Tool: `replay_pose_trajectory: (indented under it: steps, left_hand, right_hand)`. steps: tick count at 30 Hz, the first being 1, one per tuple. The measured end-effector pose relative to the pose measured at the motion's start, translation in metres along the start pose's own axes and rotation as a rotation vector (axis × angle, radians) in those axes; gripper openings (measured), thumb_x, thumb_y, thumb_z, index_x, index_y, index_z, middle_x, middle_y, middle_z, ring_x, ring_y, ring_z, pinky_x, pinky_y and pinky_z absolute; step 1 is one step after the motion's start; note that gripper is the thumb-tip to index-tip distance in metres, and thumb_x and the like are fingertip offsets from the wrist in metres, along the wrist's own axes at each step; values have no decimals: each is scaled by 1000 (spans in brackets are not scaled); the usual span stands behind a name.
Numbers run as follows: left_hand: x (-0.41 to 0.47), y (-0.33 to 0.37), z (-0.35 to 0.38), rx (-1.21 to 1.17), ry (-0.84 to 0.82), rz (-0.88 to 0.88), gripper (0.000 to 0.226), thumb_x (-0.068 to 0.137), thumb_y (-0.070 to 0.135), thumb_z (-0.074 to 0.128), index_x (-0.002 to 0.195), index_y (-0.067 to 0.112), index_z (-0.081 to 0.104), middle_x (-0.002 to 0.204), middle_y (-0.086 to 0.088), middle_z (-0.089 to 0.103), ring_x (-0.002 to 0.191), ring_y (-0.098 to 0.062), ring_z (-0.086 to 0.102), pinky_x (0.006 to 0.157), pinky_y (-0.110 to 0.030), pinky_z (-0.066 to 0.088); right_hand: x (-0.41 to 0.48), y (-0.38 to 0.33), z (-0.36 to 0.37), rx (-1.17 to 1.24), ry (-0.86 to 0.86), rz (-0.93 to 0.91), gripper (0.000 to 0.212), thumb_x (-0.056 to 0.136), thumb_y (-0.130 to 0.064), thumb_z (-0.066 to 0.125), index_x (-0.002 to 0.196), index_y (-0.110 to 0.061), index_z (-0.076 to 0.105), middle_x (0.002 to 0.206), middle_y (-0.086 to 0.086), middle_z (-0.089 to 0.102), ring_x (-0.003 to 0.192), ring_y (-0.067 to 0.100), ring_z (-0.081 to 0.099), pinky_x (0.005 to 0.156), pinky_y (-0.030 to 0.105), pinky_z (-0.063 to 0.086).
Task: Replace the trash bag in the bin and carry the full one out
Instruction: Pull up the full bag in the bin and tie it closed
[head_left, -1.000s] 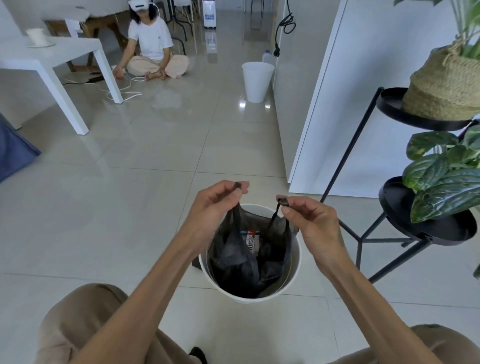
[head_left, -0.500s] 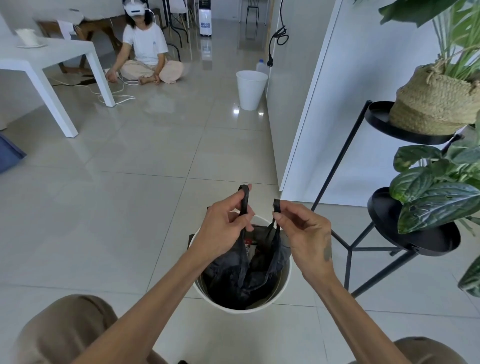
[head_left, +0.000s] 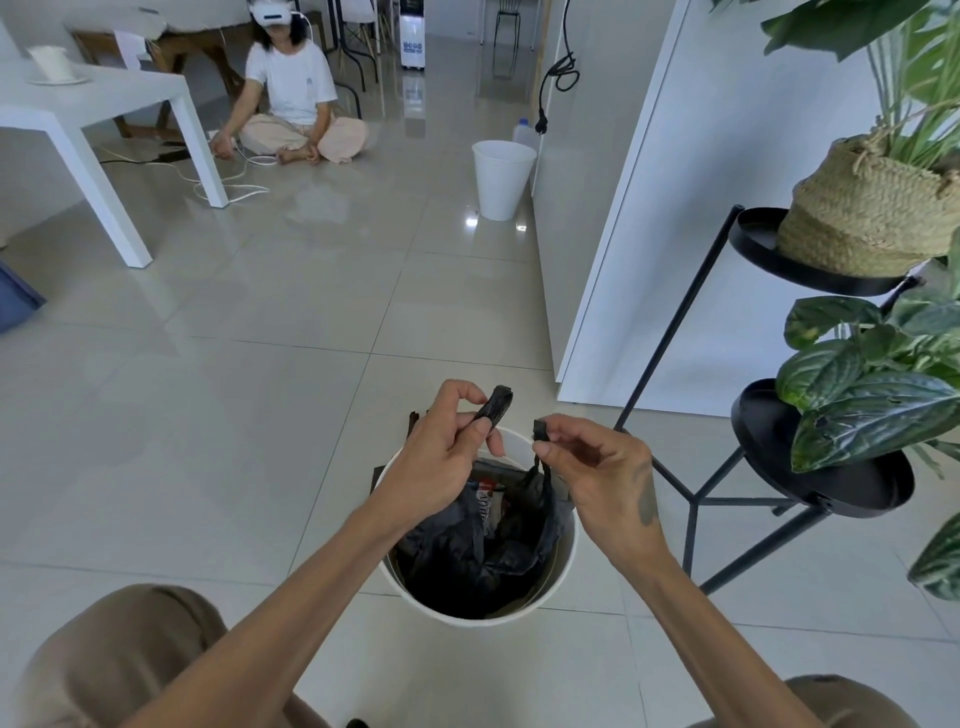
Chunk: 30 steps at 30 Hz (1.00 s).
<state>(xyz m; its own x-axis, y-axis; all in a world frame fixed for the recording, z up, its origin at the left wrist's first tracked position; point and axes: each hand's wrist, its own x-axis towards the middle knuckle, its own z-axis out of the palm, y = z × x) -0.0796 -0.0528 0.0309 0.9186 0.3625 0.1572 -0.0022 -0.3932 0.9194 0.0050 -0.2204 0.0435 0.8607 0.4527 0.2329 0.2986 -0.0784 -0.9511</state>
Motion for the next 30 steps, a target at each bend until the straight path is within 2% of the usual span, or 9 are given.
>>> replay_pose_trajectory:
  steps: [3,6,9,13,15,19,22,25,30]
  left_hand:
    - [3,-2,-1,11,-22,-32,11,104,11,47,111,15,55,81,7,74,65,-34,54,71,-47,49]
    - [5,-3,-3,-48,-64,-44,14,103,7,49,105,9,63,77,4,73,77,-12,64,78,-32,50]
    - [7,1,-2,-112,-114,-16,14,102,2,51,100,5,65,77,-8,72,74,-8,65,75,-19,46]
    - [8,1,1,-119,-114,5,13,98,6,59,94,12,70,80,-7,70,77,-11,64,78,-27,50]
    - [7,-1,1,-146,-81,-16,14,96,6,63,92,18,69,75,2,67,74,-12,61,76,-30,49]
    - [-5,-1,2,-191,-22,-25,18,91,6,66,88,23,62,75,-2,69,73,-19,60,76,-34,49]
    - [-14,-13,7,139,-31,121,25,87,8,58,79,23,76,82,5,68,80,-20,66,78,-44,54]
    - [-16,-33,16,541,78,213,35,86,4,54,103,21,79,94,3,69,90,-21,63,84,-45,52]
    - [-30,-30,19,467,282,247,33,95,9,53,121,16,71,108,6,65,99,-14,58,90,-27,48]
  right_hand:
    - [-2,-1,-7,-164,-87,-206,23,78,0,79,85,-22,79,92,-9,73,90,8,68,80,18,54]
    - [4,-8,-11,-336,-168,-359,16,77,-6,81,83,-21,79,120,-5,63,111,3,57,89,6,41]
    - [16,-11,-8,-367,-268,-376,7,79,-16,81,84,-20,78,138,-5,57,116,4,55,93,6,39]
    - [25,0,-4,-294,-272,-326,4,83,-14,77,87,-13,77,98,-6,74,87,10,68,76,30,55]
    - [23,5,-5,-284,-241,-304,4,84,-10,77,87,-13,76,83,-10,73,76,9,67,70,29,55]
    - [13,15,-2,-147,-150,-139,7,87,-16,75,83,-21,72,71,-4,67,66,16,59,63,31,50]
    - [7,14,5,7,-29,-24,7,87,-14,74,83,-19,71,75,12,66,66,22,58,65,34,50]
    - [-2,3,11,70,-8,20,10,88,-7,72,83,-16,73,71,13,66,64,14,57,61,23,51]
    - [7,2,12,200,-17,446,15,89,-5,70,97,-16,65,61,2,64,53,13,53,49,20,44]
